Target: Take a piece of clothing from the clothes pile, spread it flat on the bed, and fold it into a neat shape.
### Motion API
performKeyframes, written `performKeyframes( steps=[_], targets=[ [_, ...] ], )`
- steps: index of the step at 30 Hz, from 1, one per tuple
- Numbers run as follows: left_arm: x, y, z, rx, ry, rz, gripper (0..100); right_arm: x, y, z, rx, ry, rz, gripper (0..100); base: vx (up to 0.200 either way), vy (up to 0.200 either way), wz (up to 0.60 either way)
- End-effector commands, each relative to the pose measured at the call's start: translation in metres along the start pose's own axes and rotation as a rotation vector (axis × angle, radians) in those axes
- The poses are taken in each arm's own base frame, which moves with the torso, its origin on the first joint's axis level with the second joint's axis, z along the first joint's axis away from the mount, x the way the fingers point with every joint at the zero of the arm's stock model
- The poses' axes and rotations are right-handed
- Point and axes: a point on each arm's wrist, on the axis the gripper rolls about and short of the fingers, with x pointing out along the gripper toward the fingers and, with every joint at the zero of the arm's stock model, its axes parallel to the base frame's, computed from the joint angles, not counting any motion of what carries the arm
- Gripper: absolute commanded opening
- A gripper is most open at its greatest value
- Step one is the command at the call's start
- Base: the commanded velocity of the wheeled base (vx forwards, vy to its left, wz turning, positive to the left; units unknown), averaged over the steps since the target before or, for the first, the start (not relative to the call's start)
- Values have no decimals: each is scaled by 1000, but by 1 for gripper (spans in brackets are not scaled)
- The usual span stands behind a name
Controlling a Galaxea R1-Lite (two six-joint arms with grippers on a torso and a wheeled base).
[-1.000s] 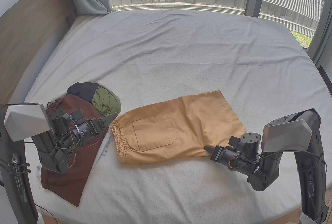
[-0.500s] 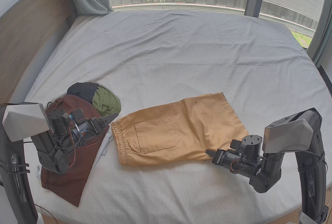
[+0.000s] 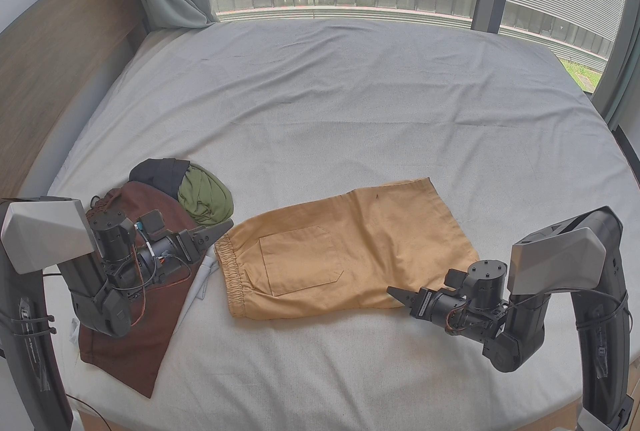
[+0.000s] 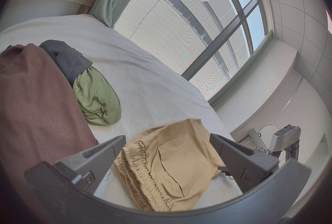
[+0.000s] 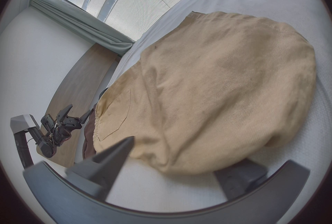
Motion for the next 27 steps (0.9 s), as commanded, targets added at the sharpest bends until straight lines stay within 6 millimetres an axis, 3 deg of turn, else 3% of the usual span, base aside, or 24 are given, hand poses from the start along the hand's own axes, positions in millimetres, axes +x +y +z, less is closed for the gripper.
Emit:
performKeyframes(
  steps=[1,13,20,27],
  targets=[
    [-1,-6,1,10,2,-17,100,-17,7,0,-3,28,3,100,0,0,0],
    [-1,-6,3,15,-3,-19,100,-64,40,-1,-50,169,190,100,0,0,0],
    [-1,-7,2,14,2,-19,100,-63,47,13,-58,115,226,100,0,0,0],
    [-1,-7,1,13,3,-22,100,-50,37,24,-49,68,211,100,0,0,0]
  ],
)
